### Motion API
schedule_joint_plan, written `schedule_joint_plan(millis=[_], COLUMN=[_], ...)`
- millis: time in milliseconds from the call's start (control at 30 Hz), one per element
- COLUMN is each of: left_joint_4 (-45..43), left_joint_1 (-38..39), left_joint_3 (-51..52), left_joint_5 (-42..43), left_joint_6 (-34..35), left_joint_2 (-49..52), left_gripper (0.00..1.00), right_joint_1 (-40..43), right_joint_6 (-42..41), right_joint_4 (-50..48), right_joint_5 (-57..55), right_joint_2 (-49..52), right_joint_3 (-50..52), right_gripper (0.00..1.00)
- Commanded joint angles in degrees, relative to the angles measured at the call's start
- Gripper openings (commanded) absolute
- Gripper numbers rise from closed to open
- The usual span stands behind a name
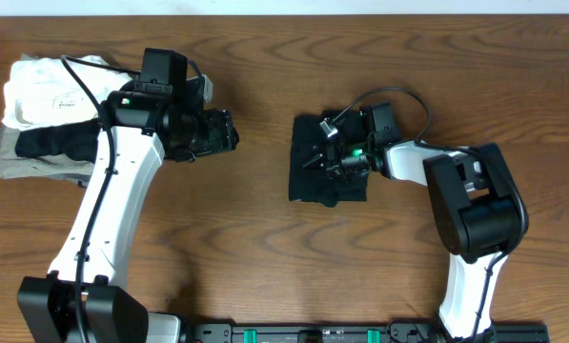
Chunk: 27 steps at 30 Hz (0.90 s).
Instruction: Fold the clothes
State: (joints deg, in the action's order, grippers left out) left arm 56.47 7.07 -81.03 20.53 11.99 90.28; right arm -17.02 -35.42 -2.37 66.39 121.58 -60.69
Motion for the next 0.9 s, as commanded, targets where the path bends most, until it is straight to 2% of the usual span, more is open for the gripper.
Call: schedule_joint_plan(millis=[0,133,300,500,700,867], left_joint_4=[0.0,0.0,0.0,0.0,0.0,0.0], left_joint_1=[-0.2,-0.2,-0.2,-0.2,-0.2,-0.2], left_joint_3=[0.2,0.2,0.2,0.2,0.2,0.2], left_joint_5=[-0.7,-0.7,-0.7,-0.7,-0.7,-0.7], left_joint_6=[-0.5,-0.5,-0.6,-0.5,-0.5,-0.5], left_joint_2=[0.4,0.4,0.4,0.4,0.4,0.4], left_gripper=[0.70,0.70,0.70,0.70,0.70,0.70], right_joint_1=[0.3,2.8,4.3,4.3,4.9,6.9], right_joint_6=[-2.5,-3.1,-2.7,-2.7,-2.7,-2.8], right_joint_4=[2.4,6.6,8.2,8.2,7.7,4.6], right_joint_5=[-0.3,-4.4,-3.9,-9.8,-16.3,-16.8], right_joint_2=[2.4,2.4,0.3,-10.7,-21.9,-21.8], right_joint_3=[0.4,0.4,0.4,0.3,-0.6,-1.0], right_gripper=[0.01,0.01,0.01,0.02,0.11,0.11])
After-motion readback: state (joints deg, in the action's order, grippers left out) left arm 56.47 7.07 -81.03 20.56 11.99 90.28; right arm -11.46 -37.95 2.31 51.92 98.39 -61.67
